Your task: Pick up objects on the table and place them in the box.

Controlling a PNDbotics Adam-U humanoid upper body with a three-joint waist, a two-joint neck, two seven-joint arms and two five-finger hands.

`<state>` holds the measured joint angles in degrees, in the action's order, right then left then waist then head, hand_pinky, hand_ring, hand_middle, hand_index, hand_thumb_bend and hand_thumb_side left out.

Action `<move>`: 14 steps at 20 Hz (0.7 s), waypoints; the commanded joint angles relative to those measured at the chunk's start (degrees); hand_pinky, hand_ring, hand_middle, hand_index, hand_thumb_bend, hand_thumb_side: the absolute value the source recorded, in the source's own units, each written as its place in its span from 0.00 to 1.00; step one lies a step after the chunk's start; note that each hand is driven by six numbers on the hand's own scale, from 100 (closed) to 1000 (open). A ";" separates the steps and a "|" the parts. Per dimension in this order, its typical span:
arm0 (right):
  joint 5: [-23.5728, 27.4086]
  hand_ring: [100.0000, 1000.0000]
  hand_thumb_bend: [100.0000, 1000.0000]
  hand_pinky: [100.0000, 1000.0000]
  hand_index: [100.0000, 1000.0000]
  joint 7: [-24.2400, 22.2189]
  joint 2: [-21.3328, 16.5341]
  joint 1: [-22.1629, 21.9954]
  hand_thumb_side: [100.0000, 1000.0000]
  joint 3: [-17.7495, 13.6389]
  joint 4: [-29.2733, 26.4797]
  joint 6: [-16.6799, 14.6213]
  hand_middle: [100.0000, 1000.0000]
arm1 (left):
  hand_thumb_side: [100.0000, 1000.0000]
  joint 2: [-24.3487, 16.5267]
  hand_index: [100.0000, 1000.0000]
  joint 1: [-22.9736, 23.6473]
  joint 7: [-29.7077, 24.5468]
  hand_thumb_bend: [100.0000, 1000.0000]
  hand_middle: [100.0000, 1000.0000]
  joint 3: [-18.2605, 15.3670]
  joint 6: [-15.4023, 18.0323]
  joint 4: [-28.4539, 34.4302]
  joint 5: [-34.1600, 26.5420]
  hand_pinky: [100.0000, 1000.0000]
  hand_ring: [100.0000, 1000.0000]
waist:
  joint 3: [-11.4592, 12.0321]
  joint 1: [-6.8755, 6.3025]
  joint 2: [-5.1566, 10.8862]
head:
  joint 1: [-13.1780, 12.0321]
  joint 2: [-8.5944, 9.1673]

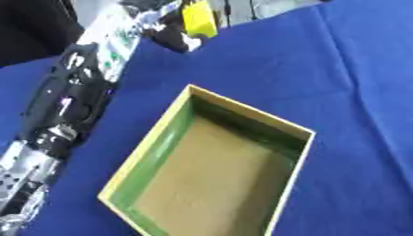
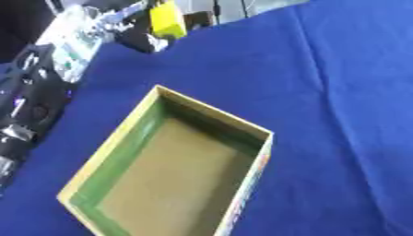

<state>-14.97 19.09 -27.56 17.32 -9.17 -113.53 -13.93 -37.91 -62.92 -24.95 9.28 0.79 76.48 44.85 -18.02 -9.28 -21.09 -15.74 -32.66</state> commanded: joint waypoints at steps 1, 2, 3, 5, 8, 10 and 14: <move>0.67 0.62 0.07 0.68 0.81 0.42 -1.52 0.14 0.70 -0.56 -1.06 0.29 0.71 | 0.40 -3.77 0.44 0.79 -1.22 0.00 0.20 1.25 -1.91 8.90 -3.39 0.01 0.26 | 0.72 1.23 2.13 | 1.21 -1.11; 0.83 0.62 0.07 0.68 0.81 0.50 -1.53 0.11 0.70 -0.53 -1.06 0.35 0.71 | 0.40 -4.30 0.44 1.76 -1.75 0.00 0.20 1.86 -2.41 11.57 -4.27 0.01 0.26 | 1.16 1.52 2.64 | 1.57 -1.38; 0.99 0.62 0.06 0.68 0.81 0.59 -1.55 0.08 0.70 -0.52 -1.06 0.44 0.71 | 0.40 -4.72 0.44 2.84 -2.32 0.00 0.20 2.56 -2.72 14.40 -5.25 0.01 0.26 | 1.58 1.80 3.13 | 1.91 -1.64; 1.28 0.62 0.06 0.68 0.80 0.74 -1.59 0.07 0.70 -0.50 -1.06 0.62 0.72 | 0.39 -5.29 0.44 4.95 -3.35 0.00 0.20 3.70 -3.35 19.51 -7.28 0.01 0.26 | 2.34 2.41 4.02 | 2.65 -2.13; 1.77 0.62 0.04 0.68 0.80 1.09 -1.73 0.22 0.70 -0.46 -1.06 0.78 0.72 | 0.39 -5.98 0.44 8.44 -4.31 0.00 0.20 4.85 -4.69 26.42 -9.91 0.01 0.25 | 3.34 3.37 5.33 | 3.67 -2.76; 2.05 0.62 0.03 0.68 0.80 1.31 -1.84 0.27 0.70 -0.44 -1.06 0.82 0.72 | 0.39 -6.53 0.44 10.72 -4.84 0.00 0.20 5.67 -5.31 30.13 -10.75 0.01 0.25 | 3.87 3.87 6.03 | 4.24 -2.97; 2.64 0.62 0.02 0.68 0.80 1.62 -1.81 0.48 0.70 -0.38 -1.06 0.90 0.72 | 0.39 -7.33 0.44 15.22 -6.13 0.00 0.20 7.38 -6.04 35.60 -12.00 0.01 0.25 | 4.74 4.71 6.96 | 5.12 -3.19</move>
<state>-12.91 20.38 -27.63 17.18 -9.15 -113.54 -13.01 -43.17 -47.13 -30.67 16.51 -4.96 109.83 33.44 -13.28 -4.92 -15.24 -10.95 -35.30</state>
